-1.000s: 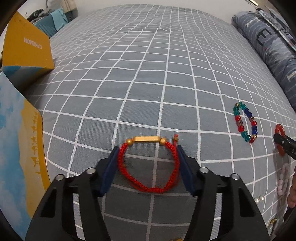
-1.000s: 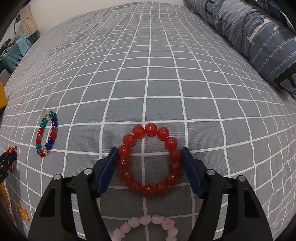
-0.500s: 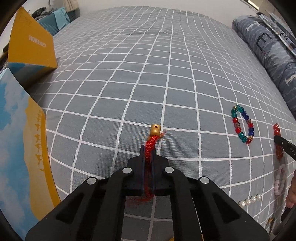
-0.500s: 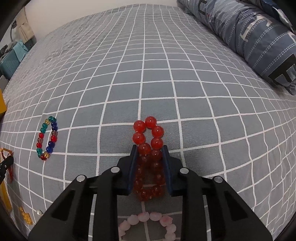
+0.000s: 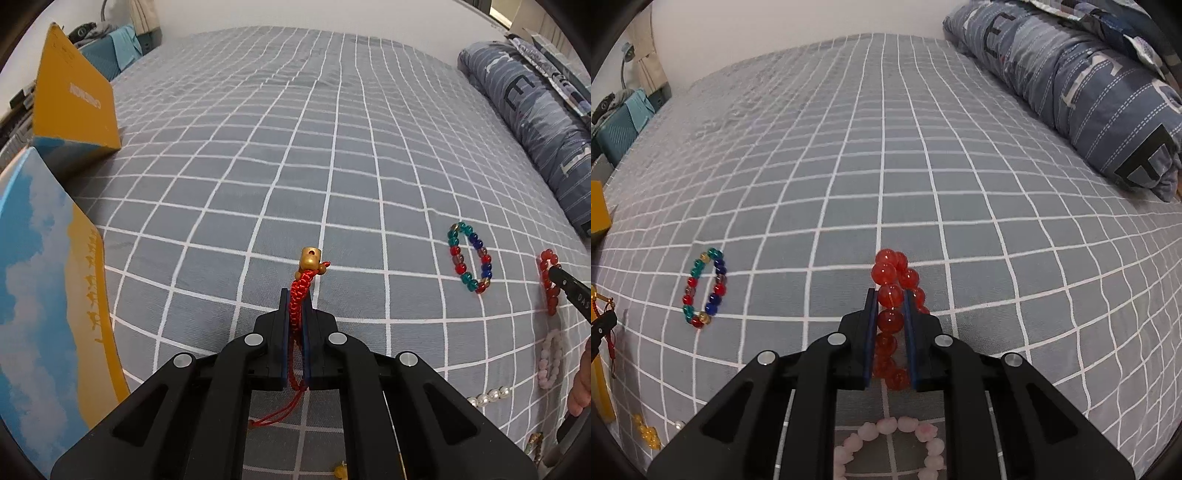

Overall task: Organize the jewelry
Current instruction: 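Carry both bracelets over the white box with both tools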

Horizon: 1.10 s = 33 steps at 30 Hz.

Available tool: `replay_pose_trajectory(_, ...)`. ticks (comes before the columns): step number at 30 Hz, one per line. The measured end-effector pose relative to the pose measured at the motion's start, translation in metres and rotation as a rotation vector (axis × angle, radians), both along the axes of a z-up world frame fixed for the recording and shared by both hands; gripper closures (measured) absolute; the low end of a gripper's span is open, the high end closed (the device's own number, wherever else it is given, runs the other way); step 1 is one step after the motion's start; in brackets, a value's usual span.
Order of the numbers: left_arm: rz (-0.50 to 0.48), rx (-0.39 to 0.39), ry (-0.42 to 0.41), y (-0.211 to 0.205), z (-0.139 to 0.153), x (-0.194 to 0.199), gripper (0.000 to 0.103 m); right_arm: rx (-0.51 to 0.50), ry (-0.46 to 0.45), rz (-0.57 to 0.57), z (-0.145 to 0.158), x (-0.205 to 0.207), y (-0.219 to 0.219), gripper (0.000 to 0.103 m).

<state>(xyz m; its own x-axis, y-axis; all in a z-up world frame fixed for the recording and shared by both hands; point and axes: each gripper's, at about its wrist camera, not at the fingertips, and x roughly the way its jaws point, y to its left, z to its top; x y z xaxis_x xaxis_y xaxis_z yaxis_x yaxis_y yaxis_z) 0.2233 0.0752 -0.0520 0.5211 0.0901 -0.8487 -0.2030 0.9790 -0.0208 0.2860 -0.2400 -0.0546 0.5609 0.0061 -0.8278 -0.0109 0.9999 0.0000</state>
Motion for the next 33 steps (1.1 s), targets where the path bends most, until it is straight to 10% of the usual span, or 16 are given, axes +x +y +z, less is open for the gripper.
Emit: replay_pose_trajectory(33,-0.041,0.060,-0.234,-0.011,0.052,-0.037,0.099,-0.005,-0.276,0.072,0.056,-0.057,0.027,0.090)
